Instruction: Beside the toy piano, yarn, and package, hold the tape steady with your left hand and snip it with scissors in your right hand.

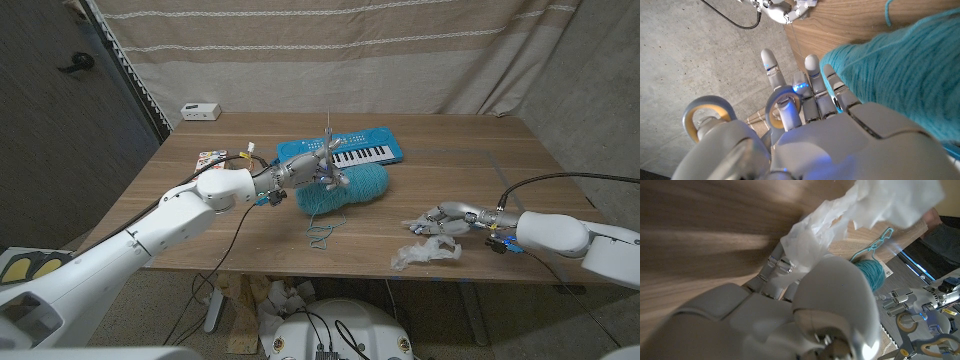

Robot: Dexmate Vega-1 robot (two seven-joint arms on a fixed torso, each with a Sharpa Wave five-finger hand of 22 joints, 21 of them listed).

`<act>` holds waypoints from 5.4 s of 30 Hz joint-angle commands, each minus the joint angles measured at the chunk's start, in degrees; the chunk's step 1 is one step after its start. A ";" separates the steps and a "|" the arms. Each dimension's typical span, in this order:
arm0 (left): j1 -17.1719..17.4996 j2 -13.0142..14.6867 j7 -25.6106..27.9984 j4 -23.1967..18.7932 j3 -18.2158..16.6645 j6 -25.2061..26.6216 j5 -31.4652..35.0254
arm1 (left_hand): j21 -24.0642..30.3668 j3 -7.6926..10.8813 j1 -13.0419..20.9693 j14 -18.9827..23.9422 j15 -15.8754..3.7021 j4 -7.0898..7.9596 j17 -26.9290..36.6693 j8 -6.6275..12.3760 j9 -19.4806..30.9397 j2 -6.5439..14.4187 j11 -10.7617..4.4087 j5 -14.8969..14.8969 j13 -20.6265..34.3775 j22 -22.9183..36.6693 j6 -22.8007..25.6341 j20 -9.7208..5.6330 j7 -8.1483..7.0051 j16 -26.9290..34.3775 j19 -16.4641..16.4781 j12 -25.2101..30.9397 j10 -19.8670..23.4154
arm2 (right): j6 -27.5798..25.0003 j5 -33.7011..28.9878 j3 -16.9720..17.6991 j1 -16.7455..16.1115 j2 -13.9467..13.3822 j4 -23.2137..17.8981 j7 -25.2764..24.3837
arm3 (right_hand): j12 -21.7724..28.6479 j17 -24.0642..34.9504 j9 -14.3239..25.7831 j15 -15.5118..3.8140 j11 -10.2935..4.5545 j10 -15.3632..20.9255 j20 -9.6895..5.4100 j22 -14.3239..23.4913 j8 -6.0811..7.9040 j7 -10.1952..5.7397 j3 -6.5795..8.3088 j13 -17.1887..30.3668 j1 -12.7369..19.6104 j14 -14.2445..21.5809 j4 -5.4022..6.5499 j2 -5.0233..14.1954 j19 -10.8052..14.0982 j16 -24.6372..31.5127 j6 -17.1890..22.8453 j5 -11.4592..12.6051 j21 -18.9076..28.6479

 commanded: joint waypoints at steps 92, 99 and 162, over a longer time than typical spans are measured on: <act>-2.87 -4.99 1.98 2.64 2.13 0.26 0.69 | -0.19 -6.13 0.05 0.69 -5.07 -4.25 0.90 0.24 0.07 0.02 -7.90 0.99 0.04 0.23 6.32 -0.26 5.26 1.19 0.60 0.30 9.04 | 5.02 7.75 5.94 16.12 17.56 13.29 -5.18 | 0.81 17.88 0.05 -2.58 2.44 4.09 -9.43 -2.72 0.10 5.14 2.39 1.99 1.11 3.27 -1.66 -0.33 7.01 14.77 0.88 -1.16 3.18; -3.15 -5.38 1.76 3.02 2.42 0.11 0.83 | -0.20 -6.11 0.08 0.89 -5.20 -4.24 0.43 0.24 0.07 0.04 -7.91 1.05 0.05 0.20 6.33 -0.27 5.31 0.97 0.68 0.31 9.26 | 4.34 7.22 5.76 17.43 18.90 13.18 -6.88 | 0.80 17.78 0.03 -2.58 2.57 4.26 -9.43 -2.80 0.10 5.40 2.52 2.02 1.20 3.20 -1.73 -0.31 7.15 14.76 0.96 -1.21 3.19; -2.93 -9.52 3.13 5.07 4.16 -4.58 3.02 | -0.17 -6.16 0.08 0.79 -5.24 -4.27 1.33 0.32 0.06 -0.11 -8.04 0.97 0.05 0.44 6.52 -0.35 5.33 1.57 0.70 0.29 9.57 | 3.96 6.79 5.28 25.31 29.63 17.21 -17.62 | 0.63 16.80 -0.06 -2.58 4.14 5.19 -9.36 -3.21 -0.02 6.65 3.06 2.30 1.56 3.41 -2.29 -0.39 7.92 14.83 1.17 -1.60 3.34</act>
